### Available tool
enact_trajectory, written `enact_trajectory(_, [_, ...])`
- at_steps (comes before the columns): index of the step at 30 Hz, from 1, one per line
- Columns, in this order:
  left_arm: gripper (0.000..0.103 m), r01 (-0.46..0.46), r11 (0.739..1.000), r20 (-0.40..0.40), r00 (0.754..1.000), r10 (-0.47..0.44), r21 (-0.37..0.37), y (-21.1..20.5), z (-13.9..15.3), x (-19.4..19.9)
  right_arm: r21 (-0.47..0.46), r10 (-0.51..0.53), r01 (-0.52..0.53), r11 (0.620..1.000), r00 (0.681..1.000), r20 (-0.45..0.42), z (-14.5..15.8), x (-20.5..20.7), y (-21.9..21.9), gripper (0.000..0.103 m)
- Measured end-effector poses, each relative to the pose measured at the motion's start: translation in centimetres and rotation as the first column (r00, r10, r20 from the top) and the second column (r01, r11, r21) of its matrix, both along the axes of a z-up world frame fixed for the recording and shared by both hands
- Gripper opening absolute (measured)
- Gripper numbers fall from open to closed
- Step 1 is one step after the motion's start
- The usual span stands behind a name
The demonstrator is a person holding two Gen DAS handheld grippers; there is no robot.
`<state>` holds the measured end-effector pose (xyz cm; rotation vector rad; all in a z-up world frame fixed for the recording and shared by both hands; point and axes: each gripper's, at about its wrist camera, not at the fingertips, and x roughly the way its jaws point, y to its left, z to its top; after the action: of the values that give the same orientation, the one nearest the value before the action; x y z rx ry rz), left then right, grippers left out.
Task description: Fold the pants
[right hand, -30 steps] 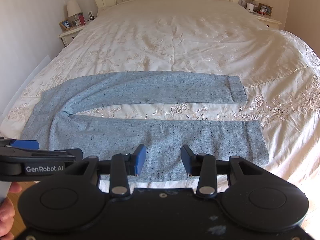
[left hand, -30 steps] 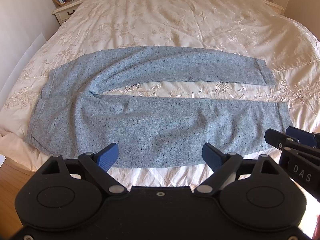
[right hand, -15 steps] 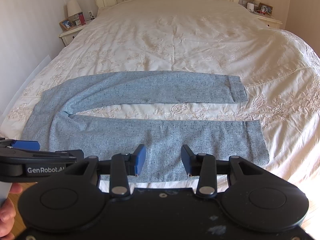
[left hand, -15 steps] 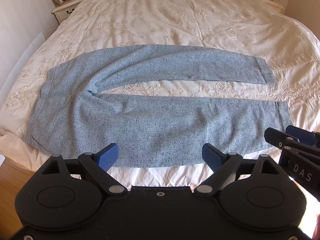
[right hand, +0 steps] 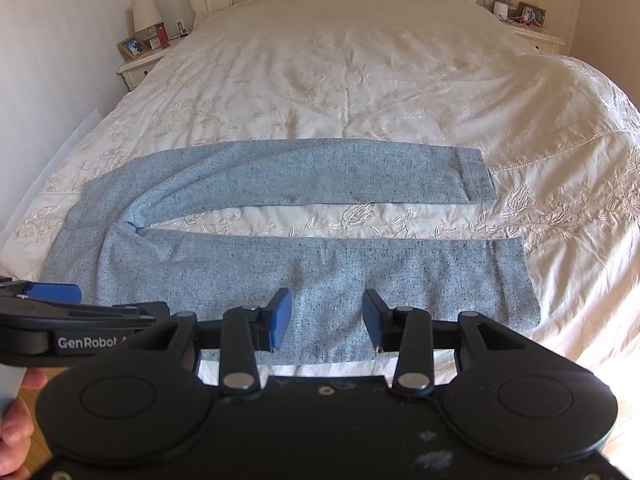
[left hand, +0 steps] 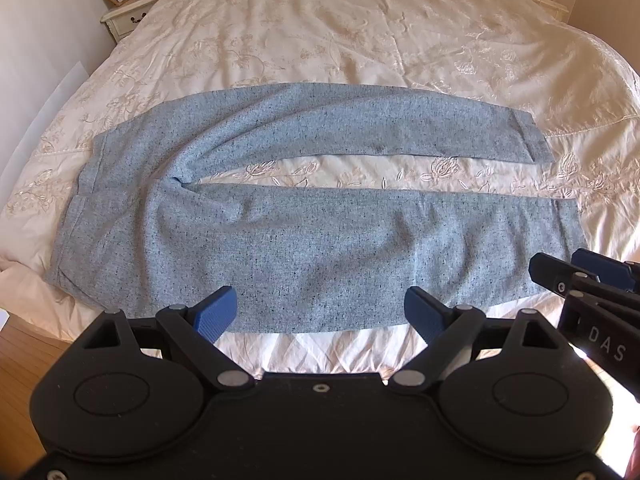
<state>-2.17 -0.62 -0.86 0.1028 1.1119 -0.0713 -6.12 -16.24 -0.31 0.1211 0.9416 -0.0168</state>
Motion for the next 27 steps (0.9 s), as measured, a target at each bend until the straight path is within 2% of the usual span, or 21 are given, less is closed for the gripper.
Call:
enact_trajectory(9, [0.091,0.000,1.000,-0.014,1.000,0.000,-0.010,0.6,-0.3,0.8,0.020,0.005,-0.005,1.000,1.000,0.006,-0.7,1.0,0.3,0.042])
enact_trajectory(13, [0.091,0.002,1.000,-0.016,1.000,-0.003,-0.017,1.1,-0.4,1.5,0.059,-0.008,0.008,0.998,1.000,0.002,-0.8,1.9,0.5,0.042])
enact_trajectory(18, [0.090,0.026,0.999,-0.033,0.999,-0.027,-0.041,2.3,-0.8,3.3,0.016,-0.031,0.032,0.999,0.999,-0.025,-1.5,3.4,1.1,0.042])
enact_trajectory(25, [0.088,0.092,0.994,-0.044,0.994,-0.095,-0.063,4.6,-1.8,6.8,0.036,-0.125,0.127,0.991,0.990,-0.062,-2.9,6.8,2.3,0.042])
enact_trajectory(27, [0.084,0.120,0.991,-0.038,0.992,-0.122,-0.058,5.5,-2.3,8.1,0.041,-0.164,0.169,0.985,0.981,-0.105,-3.5,8.0,2.2,0.042])
